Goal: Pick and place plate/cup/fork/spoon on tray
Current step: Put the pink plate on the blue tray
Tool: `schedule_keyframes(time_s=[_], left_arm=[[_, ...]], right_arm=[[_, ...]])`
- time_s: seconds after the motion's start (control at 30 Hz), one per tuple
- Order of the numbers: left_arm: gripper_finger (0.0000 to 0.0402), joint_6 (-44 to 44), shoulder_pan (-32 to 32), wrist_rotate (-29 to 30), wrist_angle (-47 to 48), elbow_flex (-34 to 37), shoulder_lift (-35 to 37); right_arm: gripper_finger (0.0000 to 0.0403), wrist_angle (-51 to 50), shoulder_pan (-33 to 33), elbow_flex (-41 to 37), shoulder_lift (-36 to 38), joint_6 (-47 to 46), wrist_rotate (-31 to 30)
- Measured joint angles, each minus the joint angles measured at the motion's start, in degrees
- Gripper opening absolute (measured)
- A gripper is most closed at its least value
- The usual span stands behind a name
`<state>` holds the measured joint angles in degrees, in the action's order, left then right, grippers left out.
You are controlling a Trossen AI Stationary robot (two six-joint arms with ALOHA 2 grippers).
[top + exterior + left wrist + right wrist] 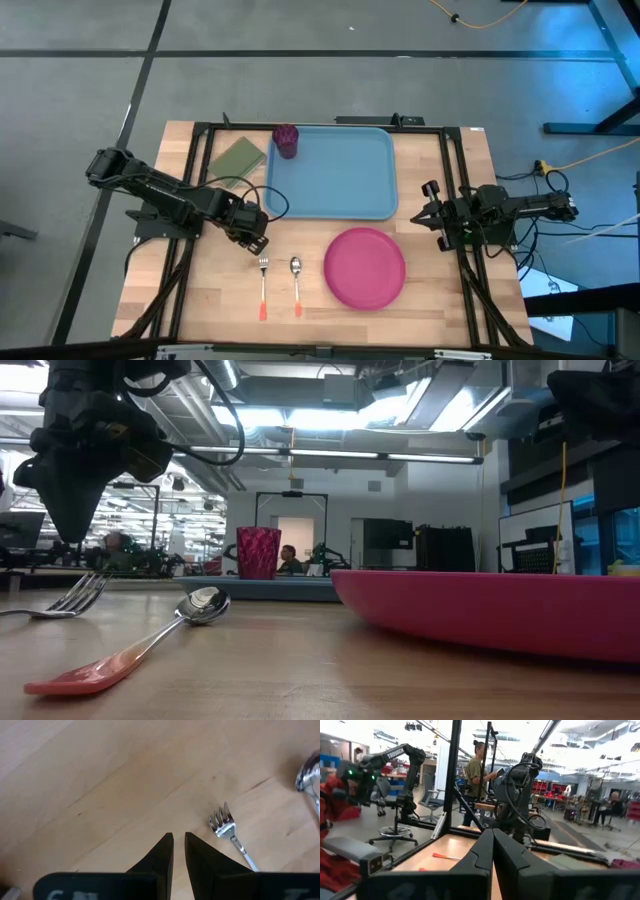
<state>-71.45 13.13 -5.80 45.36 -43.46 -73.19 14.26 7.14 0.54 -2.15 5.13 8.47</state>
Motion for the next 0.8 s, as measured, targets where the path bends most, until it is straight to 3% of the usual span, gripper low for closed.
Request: schedule_keyframes(time_s=[0.27, 0.47, 0.63, 0.7, 0.8], left_arm=[[0.0041, 5.4, -0.1, -3.3, 0.0, 0.0, 0.0], [0.0041, 10.5, -2.5, -5.4, 0.0, 0.0, 0.0], [0.0041, 12.1, -6.3, -5.3, 0.0, 0.0, 0.0], [0.0041, 12.2, -7.4, -5.3, 0.0, 0.0, 0.0], [0.0041, 13.7, -7.9, -5.3, 0.0, 0.0, 0.0]], right_arm=[[0.0014, -2.1, 0.0, 0.0, 0.0, -6.6, -0.4], [0.0014, -2.3, 0.0, 0.0, 0.0, -13.7, -7.7], [0.0014, -0.1, 0.0, 0.0, 0.0, -18.4, -8.9], [0.0014, 3.8, 0.0, 0.0, 0.0, -18.7, -7.8], [0.0014, 7.2, 0.9, 2.3, -1.6, -15.6, 0.4]])
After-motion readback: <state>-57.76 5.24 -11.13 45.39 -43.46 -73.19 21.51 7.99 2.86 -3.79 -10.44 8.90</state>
